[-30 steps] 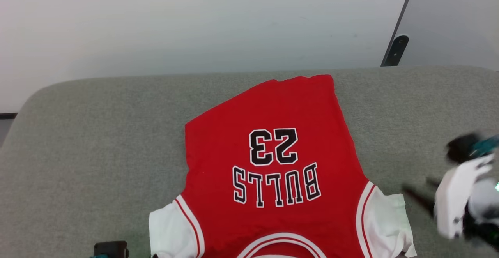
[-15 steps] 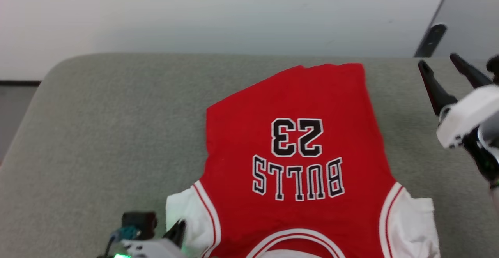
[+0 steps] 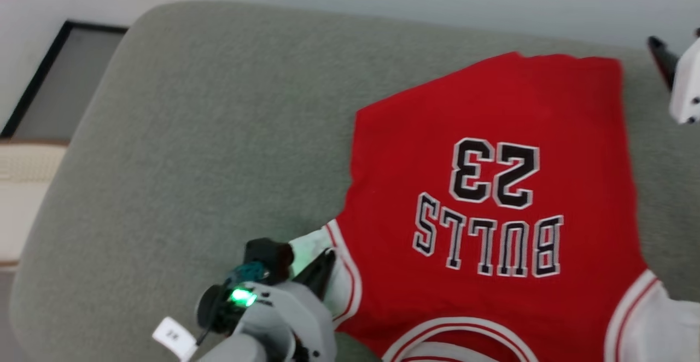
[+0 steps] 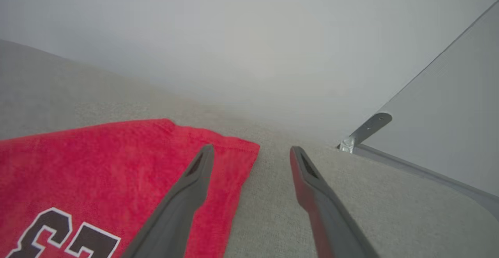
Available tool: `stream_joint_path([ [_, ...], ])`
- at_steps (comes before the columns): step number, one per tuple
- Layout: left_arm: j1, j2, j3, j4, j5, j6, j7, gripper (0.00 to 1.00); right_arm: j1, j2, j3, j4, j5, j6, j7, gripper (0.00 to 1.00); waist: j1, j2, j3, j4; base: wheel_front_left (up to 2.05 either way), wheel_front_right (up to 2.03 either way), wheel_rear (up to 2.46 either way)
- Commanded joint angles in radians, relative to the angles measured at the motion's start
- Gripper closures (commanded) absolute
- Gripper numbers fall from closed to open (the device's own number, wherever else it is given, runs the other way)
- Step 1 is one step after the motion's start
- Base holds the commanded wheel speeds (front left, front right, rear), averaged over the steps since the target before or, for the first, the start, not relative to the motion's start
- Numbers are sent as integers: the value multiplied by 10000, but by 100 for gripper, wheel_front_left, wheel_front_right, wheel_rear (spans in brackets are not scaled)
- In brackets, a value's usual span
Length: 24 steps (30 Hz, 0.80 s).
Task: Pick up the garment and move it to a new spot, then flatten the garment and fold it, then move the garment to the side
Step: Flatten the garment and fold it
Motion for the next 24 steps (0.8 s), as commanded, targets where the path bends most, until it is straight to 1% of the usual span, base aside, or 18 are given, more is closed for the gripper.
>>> stream_joint_path([
  [1, -238, -174, -79, 124, 76, -137, -47, 100, -298, -91, 110, 290, 156, -16, 235, 0, 0, 0, 962, 1020, 0, 0, 0],
  [5, -622, -596, -276, 598, 151, -464, -148, 100, -970, -286, 94, 1472, 551, -16, 1180, 0, 0, 0, 1373, 1478, 0, 0, 0],
  [7, -796, -798, -363, 828, 177, -629, -220, 100, -1306, -406, 25, 2043, 534, -18, 1573, 0, 0, 0, 1577, 1690, 0, 0, 0],
  [9, -917, -984, -423, 1049, 153, -766, -285, 100, -1476, -358, 88, 2500, 462, -16, 1937, 0, 0, 0, 1743, 1872, 0, 0, 0],
  [12, -1035, -1152, -496, 1294, 159, -912, -347, 100, -1696, -408, -51, 2954, 431, -16, 2116, 0, 0, 0, 1883, 2026, 0, 0, 0],
  [17, -1290, -1541, -653, 1910, 165, -1208, -501, 100, -2122, -377, -231, 4240, -16, -16, 2684, 0, 0, 0, 2173, 2287, 0, 0, 0],
  [21, -1425, -1730, -733, 2304, 147, -1368, -581, 100, -2239, -361, -268, 4695, -476, -13, 2934, 0, 0, 0, 2282, 2411, 0, 0, 0],
  [24, -1510, -1811, -752, 2585, 105, -1465, -647, 100, -2287, -446, -718, 4878, -672, -12, 3061, 0, 0, 0, 2336, 2463, 0, 0, 0],
])
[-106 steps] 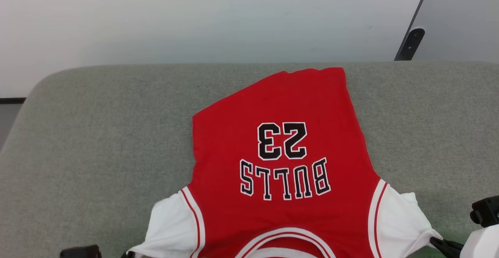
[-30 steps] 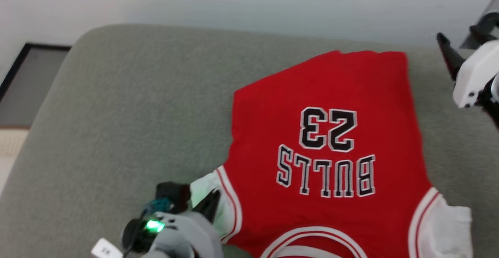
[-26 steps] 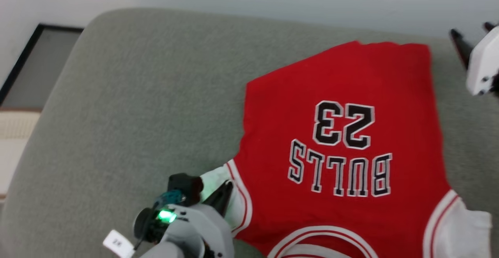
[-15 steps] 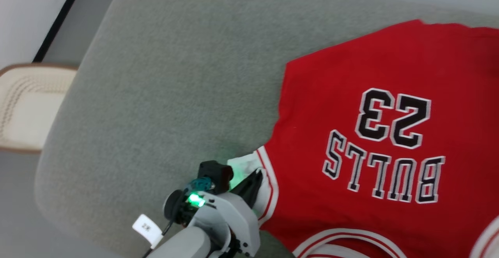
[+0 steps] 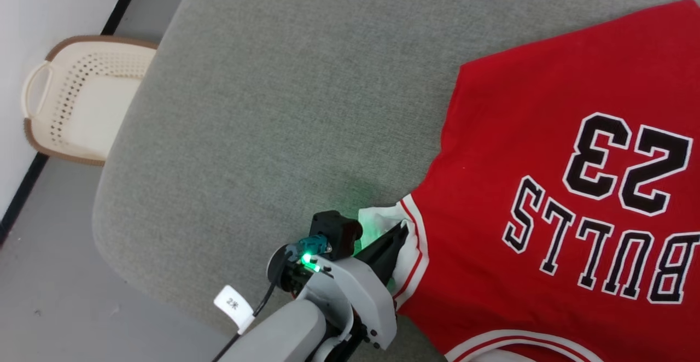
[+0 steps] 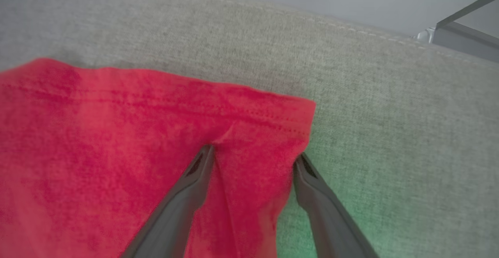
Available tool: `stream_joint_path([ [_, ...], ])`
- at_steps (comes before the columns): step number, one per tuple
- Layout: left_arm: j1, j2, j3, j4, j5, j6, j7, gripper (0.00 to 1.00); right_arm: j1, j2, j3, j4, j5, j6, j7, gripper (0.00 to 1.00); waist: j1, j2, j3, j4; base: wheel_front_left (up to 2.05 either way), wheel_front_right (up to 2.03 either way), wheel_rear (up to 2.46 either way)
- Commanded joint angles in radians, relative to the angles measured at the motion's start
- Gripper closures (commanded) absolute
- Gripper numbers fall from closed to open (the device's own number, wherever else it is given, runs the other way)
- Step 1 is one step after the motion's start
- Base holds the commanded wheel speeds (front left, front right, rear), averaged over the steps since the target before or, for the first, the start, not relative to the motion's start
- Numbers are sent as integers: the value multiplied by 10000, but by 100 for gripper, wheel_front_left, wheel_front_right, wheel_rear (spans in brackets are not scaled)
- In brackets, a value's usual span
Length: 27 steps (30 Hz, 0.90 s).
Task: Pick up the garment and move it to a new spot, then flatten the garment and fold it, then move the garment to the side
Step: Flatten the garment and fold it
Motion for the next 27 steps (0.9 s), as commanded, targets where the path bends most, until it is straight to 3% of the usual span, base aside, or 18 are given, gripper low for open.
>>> stream_joint_path([
  [1, 114, 109, -36, 465, -60, 136, 129, 100, 664, 219, 33, 417, -184, -10, 317, 0, 0, 0, 94, 96, 0, 0, 0],
  [2, 102, 112, -24, 551, -74, 103, 116, 100, 716, 186, -102, 456, -276, -10, 495, 56, 0, 0, 84, 89, 0, 0, 0],
  [3, 82, 111, -22, 627, -77, 101, 101, 100, 752, 182, -241, 476, -377, -10, 610, 100, 0, 0, 72, 80, 0, 0, 0],
  [6, 73, 154, 39, 844, -148, 52, 64, 100, 902, 240, -613, 506, -776, -10, 836, 100, 0, 0, -24, -2, 0, 0, 0],
  [18, 85, 526, 390, 1469, -403, 98, -129, 100, 330, 1094, -1823, 311, -1654, -11, -629, 100, 0, 0, -654, -817, 0, 0, 0],
  [27, 605, 1188, 651, 1336, -610, 363, -40, 100, 1055, 1901, -1204, -66, -1264, -13, -499, 100, 0, 0, -1548, -1885, 0, 0, 0],
])
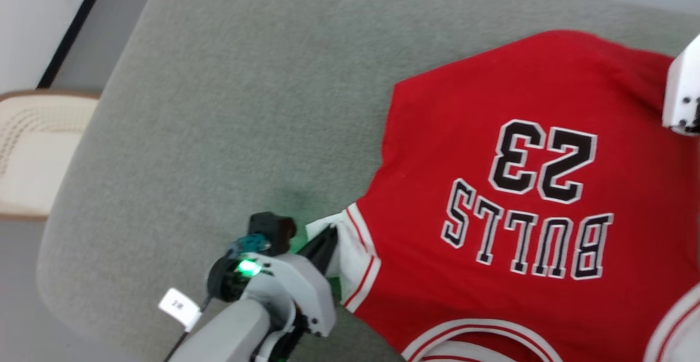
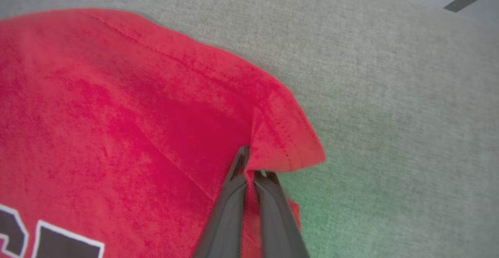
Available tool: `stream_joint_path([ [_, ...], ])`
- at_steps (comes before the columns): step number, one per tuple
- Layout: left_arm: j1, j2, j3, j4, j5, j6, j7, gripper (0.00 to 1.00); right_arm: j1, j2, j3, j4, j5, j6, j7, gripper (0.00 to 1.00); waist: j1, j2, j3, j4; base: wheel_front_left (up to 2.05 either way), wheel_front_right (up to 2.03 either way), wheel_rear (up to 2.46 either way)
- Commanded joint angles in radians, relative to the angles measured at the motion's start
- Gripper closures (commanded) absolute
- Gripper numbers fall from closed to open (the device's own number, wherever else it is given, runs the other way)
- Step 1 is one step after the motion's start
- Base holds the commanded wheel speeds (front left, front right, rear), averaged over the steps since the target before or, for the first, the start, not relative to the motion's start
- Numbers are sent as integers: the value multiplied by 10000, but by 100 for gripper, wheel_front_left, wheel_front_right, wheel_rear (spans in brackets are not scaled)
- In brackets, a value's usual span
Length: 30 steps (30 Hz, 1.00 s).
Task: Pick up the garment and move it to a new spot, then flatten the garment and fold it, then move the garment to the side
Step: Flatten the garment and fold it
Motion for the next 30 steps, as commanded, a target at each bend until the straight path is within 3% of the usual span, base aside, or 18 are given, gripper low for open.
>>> stream_joint_path([
  [1, 435, 391, 57, 320, -97, 291, 218, 100, 259, 44, 139, -111, 165, -17, 55, 100, 0, 0, -558, -620, 0, 0, 0],
  [9, 1032, 1082, 313, -398, -318, 692, 354, 100, 1729, 138, 1379, -2161, 1911, -17, 435, 100, 0, 0, -1179, -1525, 0, 0, 0],
  [17, 1610, 1605, 499, -1272, -512, 1120, 511, 100, 3844, -750, 2131, -4869, 3629, -17, 967, 100, 0, 0, -1614, -2211, 0, 0, 0],
  [23, 1912, 1898, 604, -1791, -602, 1400, 596, 100, 5555, -1326, 1662, -6491, 4203, -17, 1183, 100, 0, 0, -1778, -2486, 0, 0, 0],
  [30, 2139, 2105, 623, -2260, -633, 1663, 736, 100, 7572, -1370, 276, -7860, 4142, -17, 1572, 100, 0, 0, -1900, -2629, 0, 0, 0],
])
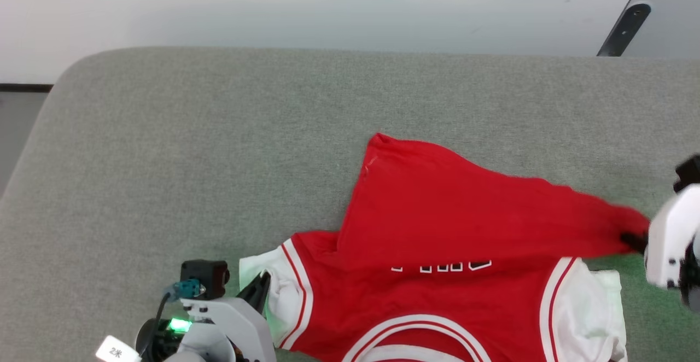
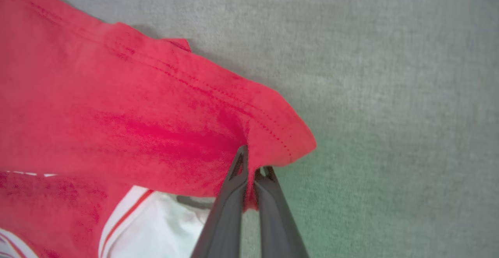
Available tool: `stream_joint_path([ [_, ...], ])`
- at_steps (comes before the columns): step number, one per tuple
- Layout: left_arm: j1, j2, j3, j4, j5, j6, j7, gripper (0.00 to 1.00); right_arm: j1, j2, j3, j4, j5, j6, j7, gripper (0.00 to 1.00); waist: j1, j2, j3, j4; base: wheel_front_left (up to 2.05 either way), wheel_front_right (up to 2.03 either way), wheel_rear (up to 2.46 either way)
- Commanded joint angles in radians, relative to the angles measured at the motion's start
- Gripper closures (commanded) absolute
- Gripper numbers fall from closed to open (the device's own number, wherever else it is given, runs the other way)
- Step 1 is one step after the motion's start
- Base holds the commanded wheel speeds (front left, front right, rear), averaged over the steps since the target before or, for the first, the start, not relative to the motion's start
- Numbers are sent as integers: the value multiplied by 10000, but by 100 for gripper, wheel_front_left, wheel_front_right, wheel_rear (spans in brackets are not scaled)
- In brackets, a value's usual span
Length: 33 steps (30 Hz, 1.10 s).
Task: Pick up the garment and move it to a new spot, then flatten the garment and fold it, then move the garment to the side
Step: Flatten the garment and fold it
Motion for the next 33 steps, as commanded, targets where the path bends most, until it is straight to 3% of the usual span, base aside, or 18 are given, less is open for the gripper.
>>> stream_joint_path([
  [1, 135, 56, 13, -76, -38, 71, 30, 100, 421, 122, -289, -197, -69, -17, 108, 100, 0, -1, -37, -43, 0, 0, 0],
  [11, 150, 201, -20, -517, -10, 282, 184, 100, 2530, 1276, -2051, -1753, -1194, -17, 1001, 100, 0, -1, 123, -52, 0, 0, 0],
  [21, 57, 200, -72, -608, 5, 344, 280, 100, 2664, 2090, -2514, -1529, -2253, -17, 1728, 100, 0, -1, 135, -33, 0, 0, 0],
  [22, 63, 197, -62, -608, -10, 362, 278, 100, 2639, 2160, -2548, -1460, -2319, -17, 1841, 92, 0, -1, 108, -39, 0, 0, 0],
  [25, 70, 169, -38, -616, -53, 386, 280, 100, 2489, 2259, -2623, -1287, -2516, -17, 2153, 0, 0, -1, 51, -51, 0, 0, 0],
  [33, 297, 221, -46, -698, -91, 474, 236, 100, 2208, 2268, -2724, -1774, -2686, -18, 2852, 0, 0, -1, -243, -190, 0, 0, 0],
])
